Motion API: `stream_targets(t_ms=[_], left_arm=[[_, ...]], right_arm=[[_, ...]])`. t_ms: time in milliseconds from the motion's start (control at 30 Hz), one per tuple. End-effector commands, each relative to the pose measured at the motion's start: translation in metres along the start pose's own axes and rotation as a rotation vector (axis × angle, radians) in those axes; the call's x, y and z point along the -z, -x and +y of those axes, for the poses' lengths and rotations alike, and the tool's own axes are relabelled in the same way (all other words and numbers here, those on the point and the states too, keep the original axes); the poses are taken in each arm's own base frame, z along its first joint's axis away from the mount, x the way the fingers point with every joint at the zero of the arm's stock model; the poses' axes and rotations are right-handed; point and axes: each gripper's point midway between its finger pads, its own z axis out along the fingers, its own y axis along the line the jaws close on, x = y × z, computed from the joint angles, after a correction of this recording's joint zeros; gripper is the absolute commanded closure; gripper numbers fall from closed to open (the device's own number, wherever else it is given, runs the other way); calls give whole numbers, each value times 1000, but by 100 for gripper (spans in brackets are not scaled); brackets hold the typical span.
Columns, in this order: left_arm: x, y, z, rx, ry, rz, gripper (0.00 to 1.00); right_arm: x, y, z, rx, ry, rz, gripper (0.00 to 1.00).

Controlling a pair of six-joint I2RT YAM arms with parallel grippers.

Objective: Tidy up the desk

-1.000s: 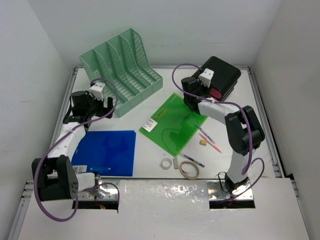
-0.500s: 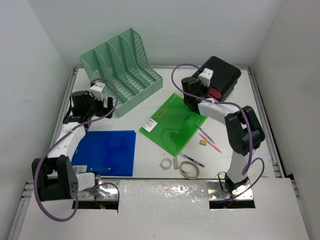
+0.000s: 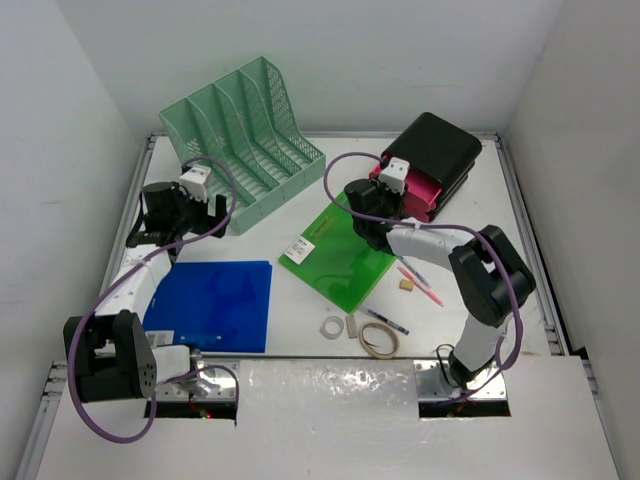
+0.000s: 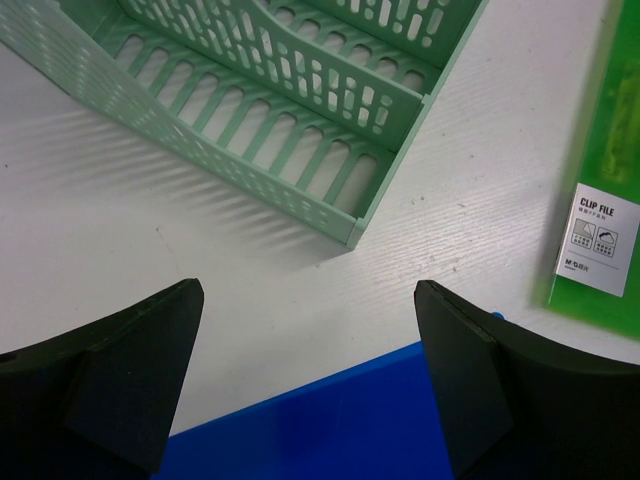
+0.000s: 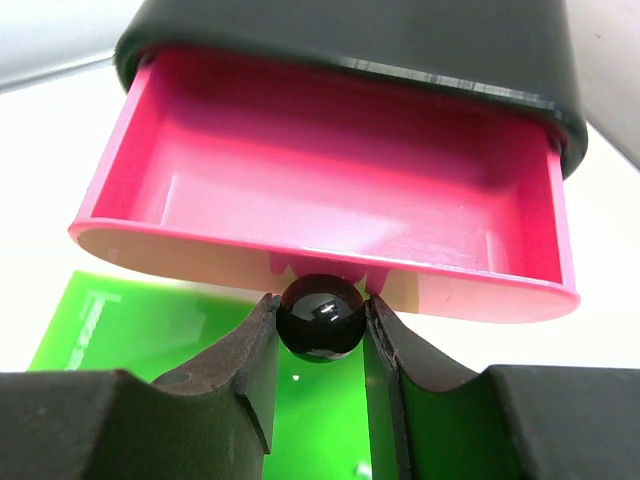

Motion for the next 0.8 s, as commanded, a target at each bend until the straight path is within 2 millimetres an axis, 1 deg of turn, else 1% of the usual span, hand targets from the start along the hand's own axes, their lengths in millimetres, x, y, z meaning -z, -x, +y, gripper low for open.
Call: stream_targets(t_ms=[0, 100, 133, 200, 233, 300, 333, 367, 400, 433, 467, 500, 533, 567, 600, 633, 667, 700, 733, 767], left_arm=[[4, 25, 2, -26, -3, -68, 15], [4, 25, 2, -26, -2, -67, 15], [4, 26, 2, -26, -1, -69, 15], [4, 24, 2, -27, -2, -66, 15], [3, 24, 2, -27, -2, -66, 15], [3, 23, 1, -25, -12, -64, 15], [3, 23, -1, -23, -18, -62, 14], [3, 24, -1, -25, -19, -65, 14], [2, 23, 0, -24, -17, -62, 14], [2, 22, 0, -22, -14, -60, 14], [3, 22, 1, -25, -7, -58, 15], [3, 22, 2, -24, -4, -56, 14], [2, 22, 2, -28, -4, -56, 14], [3, 22, 2, -27, -1, -55, 14], [3, 21, 2, -27, -1, -54, 14], [2, 22, 2, -27, -2, -56, 14], [2, 21, 2, -25, -5, -53, 14], [1, 21, 1, -23, -9, -53, 15], [1, 22, 1, -23, -12, -54, 14], [1, 22, 0, -24, -18, -56, 14]], right_arm=[[22, 12, 15, -42, 54, -37, 100], [27, 5, 22, -17, 87, -16, 95], [27, 4, 23, -15, 92, -12, 75], [30, 6, 26, -5, 115, -5, 57], [31, 7, 26, 3, 120, 1, 43], [38, 17, 31, -7, 160, 0, 36], [43, 19, 37, 12, 209, 7, 31], [51, 26, 43, 16, 254, 3, 29], [58, 25, 50, 75, 319, 12, 29], [64, 23, 53, 109, 360, 24, 25], [72, 26, 55, 131, 408, 34, 21], [78, 16, 52, 224, 452, 73, 21], [98, 1, 58, 325, 618, 140, 22], [99, -5, 47, 390, 616, 150, 26], [113, -18, 48, 448, 725, 197, 32], [116, -25, 37, 507, 729, 224, 43], [120, -38, 12, 609, 719, 281, 47], [121, -44, 1, 654, 721, 303, 51], [126, -53, -9, 714, 752, 329, 62], [129, -61, -22, 720, 764, 340, 67]])
